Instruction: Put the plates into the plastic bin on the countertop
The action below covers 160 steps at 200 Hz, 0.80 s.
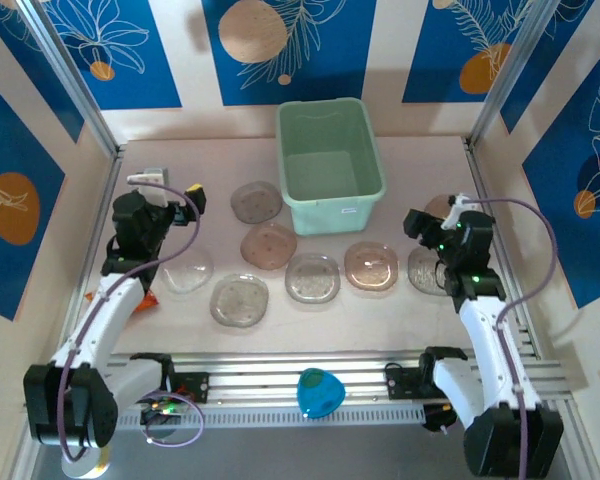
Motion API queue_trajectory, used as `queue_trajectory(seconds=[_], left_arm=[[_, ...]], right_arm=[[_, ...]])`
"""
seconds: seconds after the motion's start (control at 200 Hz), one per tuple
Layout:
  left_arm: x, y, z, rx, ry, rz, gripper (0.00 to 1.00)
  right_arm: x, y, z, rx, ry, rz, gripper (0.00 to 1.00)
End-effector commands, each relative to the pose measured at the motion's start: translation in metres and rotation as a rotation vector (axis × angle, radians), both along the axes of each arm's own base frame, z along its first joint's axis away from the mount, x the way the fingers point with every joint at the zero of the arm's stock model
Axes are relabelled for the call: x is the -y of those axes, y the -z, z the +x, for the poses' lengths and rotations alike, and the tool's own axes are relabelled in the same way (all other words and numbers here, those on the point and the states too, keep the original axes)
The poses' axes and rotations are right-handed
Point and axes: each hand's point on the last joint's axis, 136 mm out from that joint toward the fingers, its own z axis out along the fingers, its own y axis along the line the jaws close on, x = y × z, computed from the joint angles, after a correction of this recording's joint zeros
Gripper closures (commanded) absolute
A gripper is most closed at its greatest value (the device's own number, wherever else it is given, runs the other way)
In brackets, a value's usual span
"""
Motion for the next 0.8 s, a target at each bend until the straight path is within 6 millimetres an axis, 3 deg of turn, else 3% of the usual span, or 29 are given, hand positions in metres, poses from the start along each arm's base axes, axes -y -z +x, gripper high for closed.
queue_trajectory(seconds=[0.0, 0.12, 0.225, 0.38, 0.555, 0.795], left_arm=[[0.013, 0.033, -0.020, -0.282, 0.017, -0.139, 0.00], [0.028, 0.034, -0.026, -0.331, 0.049, -0.216, 0.00], [0.037, 0.037, -0.028, -0.365, 0.066, -0.258, 0.00], [0.051, 0.041, -0.025, -0.408, 0.098, -0.260, 0.00], [0.069, 0.045, -0.017, -0.441, 0.143, -0.263, 0.00], [0.080, 0.052, 0.001, -0.476, 0.167, -0.249, 0.00]], right_arm=[[-0.001, 0.042, -0.047, -0.256, 0.060, 0.266, 0.18], [0.009, 0.063, -0.060, -0.362, 0.137, 0.378, 0.23], [0.008, 0.075, -0.053, -0.416, 0.134, 0.526, 0.24], [0.028, 0.085, -0.047, -0.457, 0.188, 0.773, 0.34], [0.046, 0.093, -0.054, -0.510, 0.246, 0.787, 0.34], [0.043, 0.112, -0.061, -0.595, 0.329, 0.930, 0.41]])
